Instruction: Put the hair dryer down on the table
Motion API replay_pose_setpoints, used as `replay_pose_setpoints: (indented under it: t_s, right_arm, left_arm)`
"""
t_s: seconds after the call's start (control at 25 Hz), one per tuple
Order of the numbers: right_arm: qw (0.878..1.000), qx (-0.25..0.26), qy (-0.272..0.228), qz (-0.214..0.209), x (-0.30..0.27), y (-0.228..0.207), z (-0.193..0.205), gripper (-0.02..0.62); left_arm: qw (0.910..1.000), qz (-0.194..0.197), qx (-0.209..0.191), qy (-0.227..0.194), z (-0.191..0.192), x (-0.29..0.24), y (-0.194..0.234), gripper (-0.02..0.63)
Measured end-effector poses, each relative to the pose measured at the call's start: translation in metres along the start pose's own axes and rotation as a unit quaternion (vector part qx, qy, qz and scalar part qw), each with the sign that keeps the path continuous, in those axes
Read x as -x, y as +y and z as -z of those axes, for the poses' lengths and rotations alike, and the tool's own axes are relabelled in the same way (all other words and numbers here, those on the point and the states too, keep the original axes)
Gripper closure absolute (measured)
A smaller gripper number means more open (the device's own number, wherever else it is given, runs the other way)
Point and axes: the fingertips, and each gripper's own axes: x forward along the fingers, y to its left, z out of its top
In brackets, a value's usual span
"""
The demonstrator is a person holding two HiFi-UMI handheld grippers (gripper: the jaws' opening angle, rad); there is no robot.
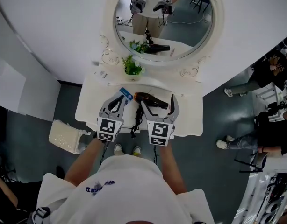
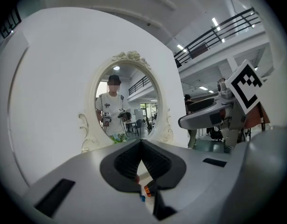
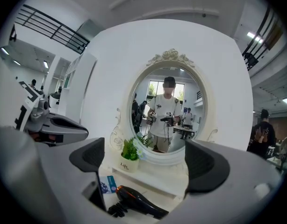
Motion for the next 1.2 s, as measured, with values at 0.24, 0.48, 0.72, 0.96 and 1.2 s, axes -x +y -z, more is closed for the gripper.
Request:
replay_pose_setpoints:
  t_s: [0.24, 0.48, 0.72, 0.96, 1.2]
  right_arm:
    - [0.999, -0.015, -0.031, -0.019, 0.005, 0.007, -0.037, 0.046]
    - [0.998, -0.010, -0.044, -0.036, 0.009, 0.020, -0.053, 0.046]
    - [0.998, -0.010, -0.041, -0.038, 0.011, 0.022, -0.049, 0.048]
    - [0.998, -0.009, -0.037, -0.040, 0.013, 0.023, -0.048, 0.048]
    - [0.999, -0.011, -0.030, -0.036, 0.018, 0.028, -0.041, 0.099]
  left_arm:
    - [0.9998, -0.010, -0.009, -0.014, -0.030, 0.009, 0.006, 0.597]
    - [0.9995, -0.026, 0.001, -0.019, -0.035, 0.019, 0.014, 0.597]
    - [0.9994, -0.024, -0.003, -0.022, -0.037, 0.025, 0.015, 0.597]
    - [0.9996, -0.021, -0.003, -0.019, -0.031, 0.026, 0.013, 0.597]
    - [0.9996, -0.017, -0.005, -0.020, -0.029, 0.030, 0.010, 0.597]
